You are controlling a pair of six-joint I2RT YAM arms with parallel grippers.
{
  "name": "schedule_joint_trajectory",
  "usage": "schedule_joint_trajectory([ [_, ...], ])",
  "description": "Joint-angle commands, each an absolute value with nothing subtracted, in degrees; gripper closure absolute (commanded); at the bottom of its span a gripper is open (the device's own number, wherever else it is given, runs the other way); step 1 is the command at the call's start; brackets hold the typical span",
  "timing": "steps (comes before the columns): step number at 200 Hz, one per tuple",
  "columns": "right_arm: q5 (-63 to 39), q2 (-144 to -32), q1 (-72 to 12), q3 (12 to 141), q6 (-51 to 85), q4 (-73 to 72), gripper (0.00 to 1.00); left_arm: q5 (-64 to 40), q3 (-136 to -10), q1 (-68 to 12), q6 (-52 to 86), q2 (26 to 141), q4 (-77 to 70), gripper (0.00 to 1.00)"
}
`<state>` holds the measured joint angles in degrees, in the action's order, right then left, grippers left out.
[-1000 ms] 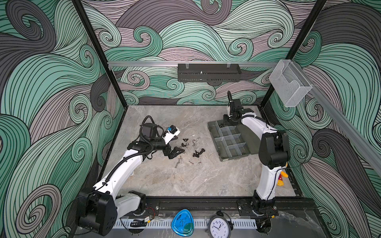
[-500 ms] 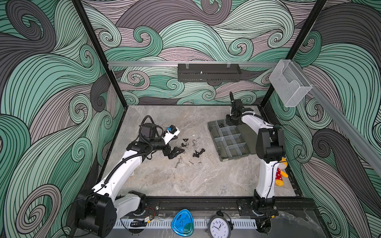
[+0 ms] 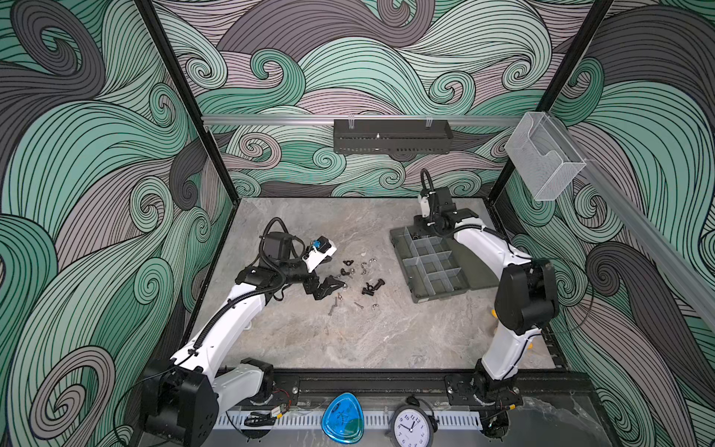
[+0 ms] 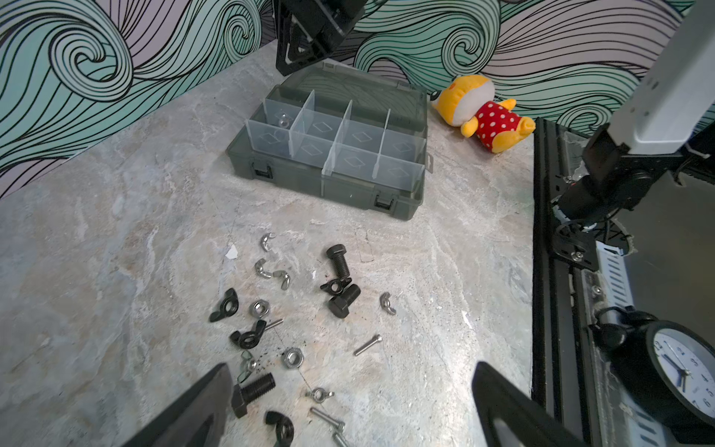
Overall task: Sort the screws and nuts into containers
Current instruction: Pick up the nut from the center of the table.
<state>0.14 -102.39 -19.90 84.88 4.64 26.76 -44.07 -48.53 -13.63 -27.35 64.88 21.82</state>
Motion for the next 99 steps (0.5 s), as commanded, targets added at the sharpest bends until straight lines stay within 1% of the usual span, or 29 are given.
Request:
schedule_joint_trajectory([
  [1, -3.06, -101.45, -25.93, 82.12, 2.22, 24.7, 0.59, -42.48, -50.41, -11.64, -27.94, 64.02, 23.46, 0.01],
  [36, -6.05, -104.94, -33.39, 83.25, 2.9, 24.45, 0.58, -39.49, -51.7, -8.94, -26.9, 65.72, 25.55, 0.01],
  [55, -6.63, -108.83, -35.64, 85.54, 2.81, 26.46, 0.58, -39.01, -52.85, -8.27, -26.18, 67.16, 27.16, 0.01],
  [99, -7.86, -114.34, -39.8, 88.57, 3.78, 27.98, 0.59, -38.85, -52.76, -7.27, -23.77, 67.5, 25.62, 0.02],
])
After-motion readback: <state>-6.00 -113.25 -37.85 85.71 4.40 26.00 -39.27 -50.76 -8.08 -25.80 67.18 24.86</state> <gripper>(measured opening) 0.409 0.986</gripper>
